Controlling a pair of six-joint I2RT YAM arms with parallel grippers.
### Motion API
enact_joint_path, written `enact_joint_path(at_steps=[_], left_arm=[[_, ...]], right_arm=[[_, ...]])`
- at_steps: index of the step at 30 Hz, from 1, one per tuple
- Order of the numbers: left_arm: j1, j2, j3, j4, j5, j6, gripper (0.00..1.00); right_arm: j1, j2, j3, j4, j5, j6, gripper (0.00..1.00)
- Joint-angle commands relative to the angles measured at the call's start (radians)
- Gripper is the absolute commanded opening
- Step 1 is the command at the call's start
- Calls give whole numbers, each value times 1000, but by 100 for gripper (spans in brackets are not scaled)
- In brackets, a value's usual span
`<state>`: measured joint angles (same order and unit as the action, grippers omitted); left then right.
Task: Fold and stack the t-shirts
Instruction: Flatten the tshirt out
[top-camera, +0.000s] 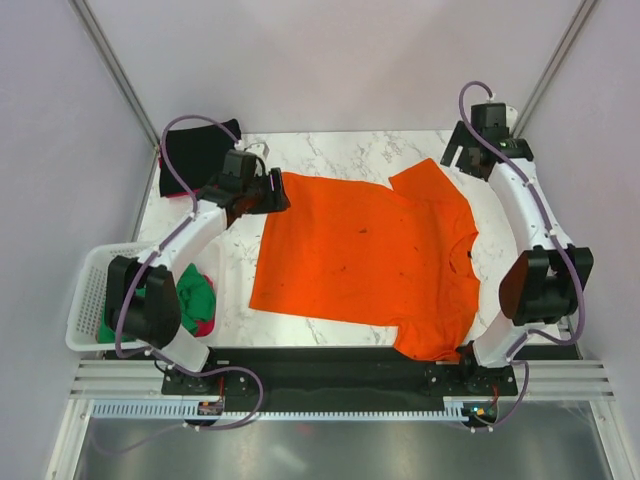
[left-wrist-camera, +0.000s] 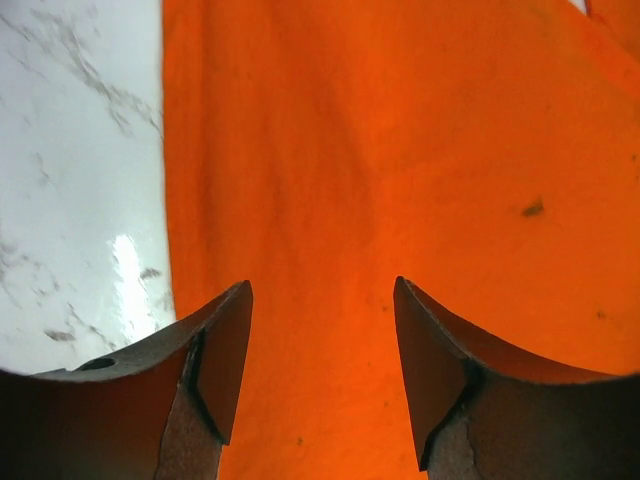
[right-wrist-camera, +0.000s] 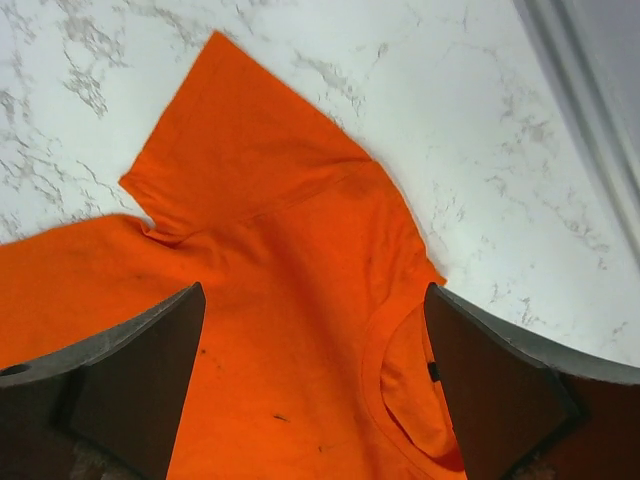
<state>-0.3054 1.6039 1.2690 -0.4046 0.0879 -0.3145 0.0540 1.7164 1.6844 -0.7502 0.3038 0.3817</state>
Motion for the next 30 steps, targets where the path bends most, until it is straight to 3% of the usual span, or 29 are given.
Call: enact_joint_path(at_steps=[1, 7, 12, 22, 28, 30], left_arm=[[-14, -56, -176, 137, 42, -112, 65], [-17, -29, -315, 268, 41, -193, 63], [-5, 56, -321, 282, 7, -233, 63], [69, 250, -255, 358, 56, -314, 59], [86, 332, -125, 354, 30, -290, 59], [98, 366, -59, 316, 53, -285, 58]], right_arm=[[-17, 66, -129, 55, -158, 69, 98], [-51, 212, -195, 113, -328, 115, 98], [-48, 369, -135, 126, -327, 123, 98], [-49, 770, 294, 66, -368, 125, 98], [-49, 896, 593, 75, -462, 138, 98], [-49, 902, 626, 110, -531, 132, 98]])
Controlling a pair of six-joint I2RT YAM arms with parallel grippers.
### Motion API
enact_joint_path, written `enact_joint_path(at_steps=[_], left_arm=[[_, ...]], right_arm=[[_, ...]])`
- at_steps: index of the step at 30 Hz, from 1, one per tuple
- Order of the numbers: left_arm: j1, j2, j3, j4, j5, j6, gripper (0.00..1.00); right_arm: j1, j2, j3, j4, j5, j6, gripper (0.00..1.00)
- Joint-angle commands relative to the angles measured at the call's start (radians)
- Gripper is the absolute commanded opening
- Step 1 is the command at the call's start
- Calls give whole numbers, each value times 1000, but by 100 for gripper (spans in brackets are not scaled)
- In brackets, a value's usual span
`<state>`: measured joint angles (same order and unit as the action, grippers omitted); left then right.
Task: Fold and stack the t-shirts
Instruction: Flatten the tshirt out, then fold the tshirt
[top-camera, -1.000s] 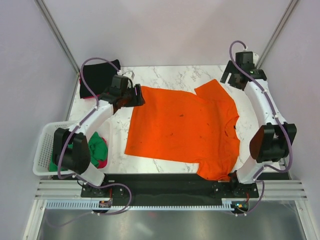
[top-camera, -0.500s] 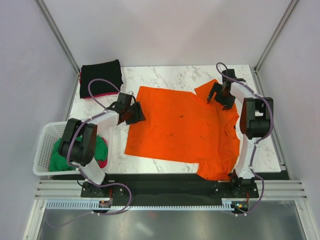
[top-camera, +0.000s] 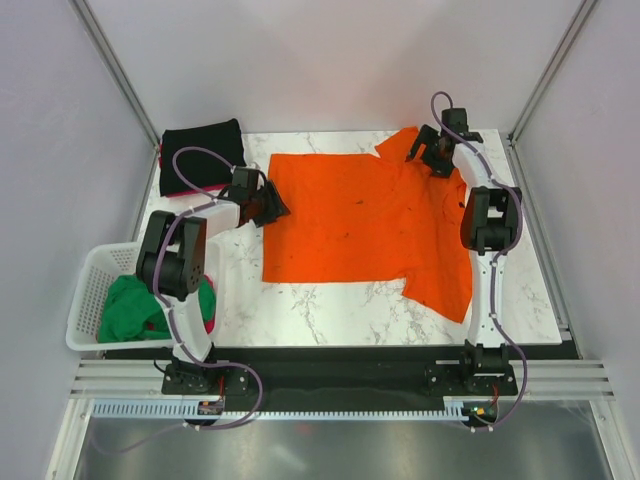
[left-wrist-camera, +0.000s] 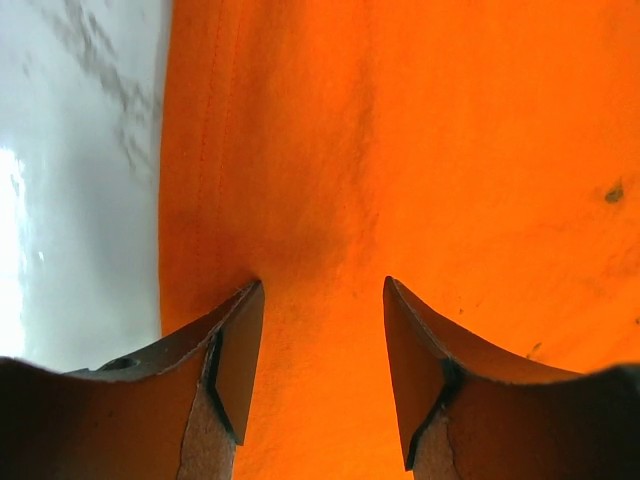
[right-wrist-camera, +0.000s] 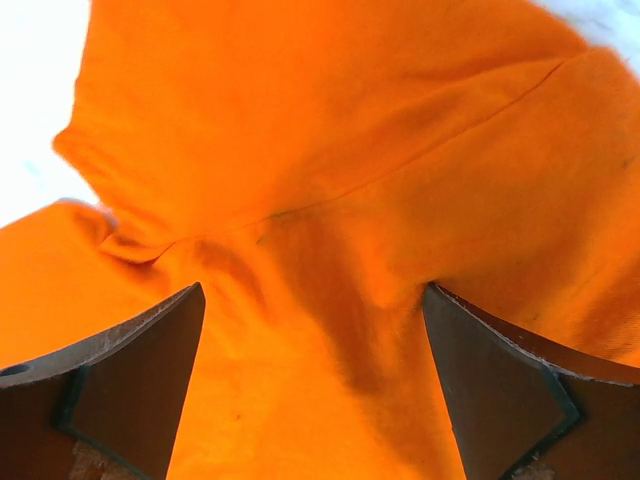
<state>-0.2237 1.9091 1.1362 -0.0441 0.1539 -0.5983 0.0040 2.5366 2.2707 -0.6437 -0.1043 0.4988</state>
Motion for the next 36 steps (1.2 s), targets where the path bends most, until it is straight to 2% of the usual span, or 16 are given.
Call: enact_joint_path(at_steps=[1, 3, 7, 10, 14, 15, 16, 17, 21, 27, 36], left_arm=[[20, 61, 92, -57, -1, 3, 58], [18, 9, 109, -69, 35, 21, 56], [-6, -163, 67, -103, 24, 46, 56], [-25, -298, 25, -189, -7, 52, 56], [-45, -461, -140, -241, -10, 29, 57], [-51, -496, -168, -253, -14, 29, 57], [-69, -554, -197, -269, -19, 31, 57], [-77, -585, -251, -301, -28, 31, 57], [-108, -686, -367, -384, -43, 0, 58], [-154, -789, -466, -445, -117, -69, 58], [-164, -733, -472, -450, -221, -107, 58]], right_arm=[[1, 74, 49, 24, -161, 12, 98], [1, 2, 21, 22, -179, 3, 98], [7, -237, -259, 117, -144, -3, 98], [8, -424, -423, 112, -111, 29, 98], [11, -716, -679, 27, -5, 32, 98], [13, -769, -741, 0, 73, 37, 98], [13, -821, -863, -8, 95, 41, 98], [14, -926, -925, -11, 98, 38, 98], [13, -1171, -1254, -30, 176, 73, 98], [13, -1429, -1506, -33, 107, 110, 98], [13, -1635, -1613, -56, 179, 176, 98]])
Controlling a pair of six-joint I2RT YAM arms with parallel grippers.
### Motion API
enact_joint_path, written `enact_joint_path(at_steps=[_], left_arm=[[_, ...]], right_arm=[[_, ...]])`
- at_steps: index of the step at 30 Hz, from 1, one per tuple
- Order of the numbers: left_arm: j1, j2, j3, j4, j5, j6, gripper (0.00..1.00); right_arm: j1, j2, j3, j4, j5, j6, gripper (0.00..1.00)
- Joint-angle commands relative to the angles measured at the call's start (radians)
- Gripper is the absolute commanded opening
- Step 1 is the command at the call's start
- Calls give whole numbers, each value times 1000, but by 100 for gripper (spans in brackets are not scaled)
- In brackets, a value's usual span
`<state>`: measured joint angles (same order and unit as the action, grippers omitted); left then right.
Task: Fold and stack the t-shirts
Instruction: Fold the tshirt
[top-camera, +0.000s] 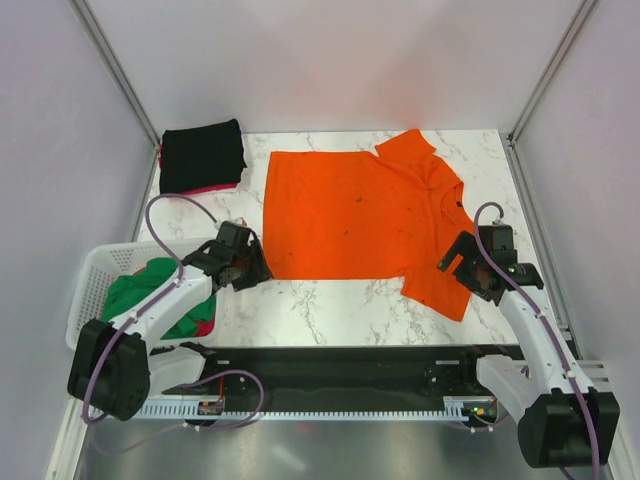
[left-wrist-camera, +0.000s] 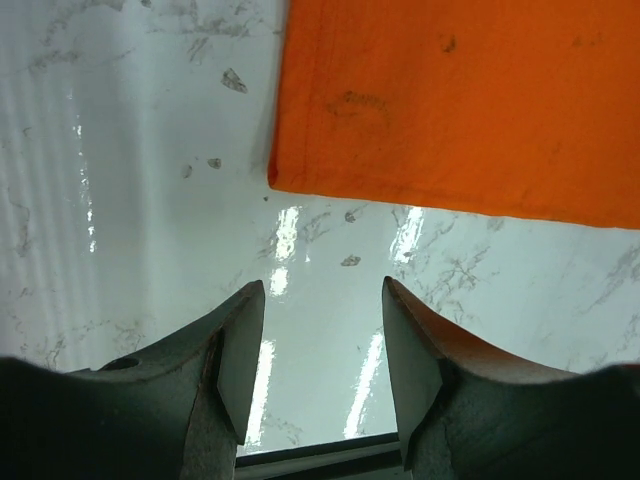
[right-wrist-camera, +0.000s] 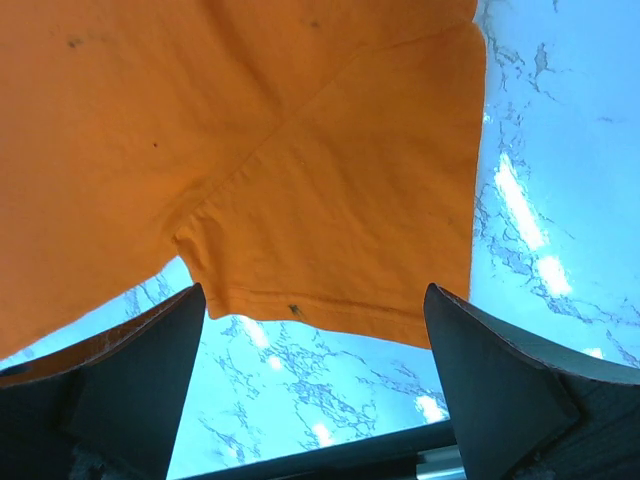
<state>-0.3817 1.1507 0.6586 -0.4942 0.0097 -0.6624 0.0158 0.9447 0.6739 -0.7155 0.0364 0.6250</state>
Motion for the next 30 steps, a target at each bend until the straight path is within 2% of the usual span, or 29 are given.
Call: enact_joint_path(at_steps=[1, 8, 12, 19, 22, 23, 24, 29, 30], left_arm=[[-6, 52, 10, 5, -86, -43, 58], [-6, 202, 39, 57, -126, -52, 55], [-8, 265, 50, 112, -128, -48, 54], [-8, 322, 72, 167, -146, -49, 51], [-6, 342, 75, 181, -139, -42, 38], [-6, 348, 73, 184, -136, -40, 28], [-6, 351, 70, 192, -132, -37, 22], [-6, 305, 16, 278, -99, -6, 3], [-6, 288, 4, 286, -106, -11, 2]], right_arm=[[0, -52, -37, 16, 37, 76, 98], [0, -26, -79, 54, -33, 79, 98], [0, -64, -112, 65, -87, 93, 98], [0, -75, -96, -1, 16, 107, 98], [1, -60, -77, -16, 42, 114, 98], [0, -58, -74, -16, 45, 114, 98], [1, -54, -68, -16, 54, 116, 98], [0, -6, -28, -42, 157, 142, 98], [0, 2, -14, -51, 198, 148, 98]])
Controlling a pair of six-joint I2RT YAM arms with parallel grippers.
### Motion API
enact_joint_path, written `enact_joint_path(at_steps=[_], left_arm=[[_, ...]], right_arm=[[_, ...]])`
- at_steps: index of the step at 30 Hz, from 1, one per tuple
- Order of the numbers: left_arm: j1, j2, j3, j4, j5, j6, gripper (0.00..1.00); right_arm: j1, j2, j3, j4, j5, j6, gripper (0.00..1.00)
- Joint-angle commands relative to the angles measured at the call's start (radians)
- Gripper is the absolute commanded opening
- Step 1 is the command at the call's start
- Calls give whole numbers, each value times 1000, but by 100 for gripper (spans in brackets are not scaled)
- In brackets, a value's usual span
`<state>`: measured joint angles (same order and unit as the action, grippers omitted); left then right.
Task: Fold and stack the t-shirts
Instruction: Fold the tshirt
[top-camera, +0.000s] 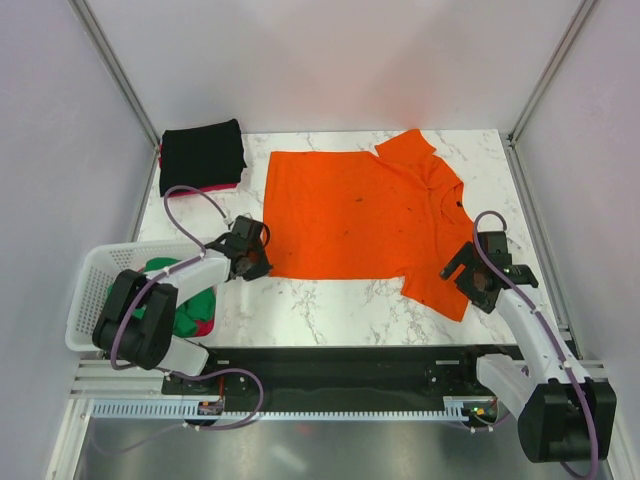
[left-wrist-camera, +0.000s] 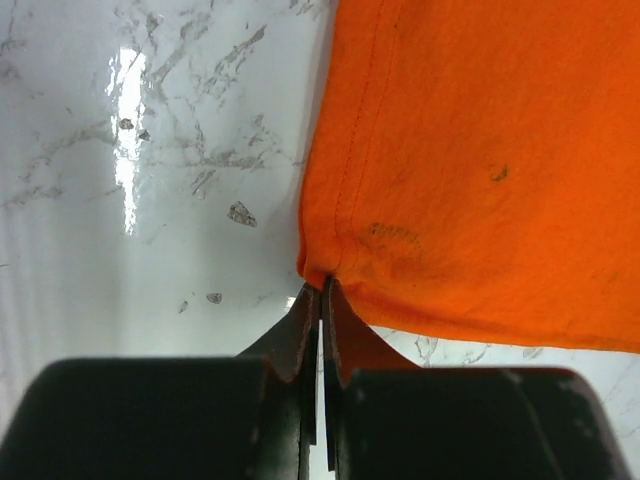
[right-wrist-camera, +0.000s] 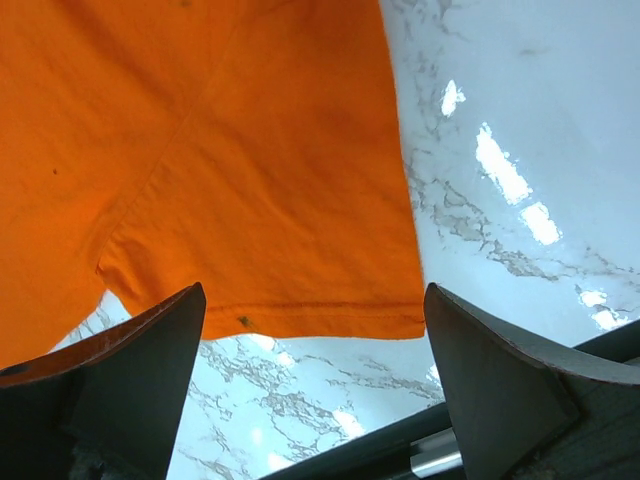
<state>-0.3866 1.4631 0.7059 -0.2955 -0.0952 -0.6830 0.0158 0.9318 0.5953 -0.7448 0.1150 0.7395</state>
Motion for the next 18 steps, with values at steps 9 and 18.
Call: enact_joint_path(at_steps=[9, 18], left_arm=[[2, -89, -118, 148, -2, 2, 2], [8, -90, -126, 163, 9, 5, 2]], right_arm=[[0, 45, -47, 21, 118, 153, 84], [0, 128, -124, 79, 58, 147, 61]])
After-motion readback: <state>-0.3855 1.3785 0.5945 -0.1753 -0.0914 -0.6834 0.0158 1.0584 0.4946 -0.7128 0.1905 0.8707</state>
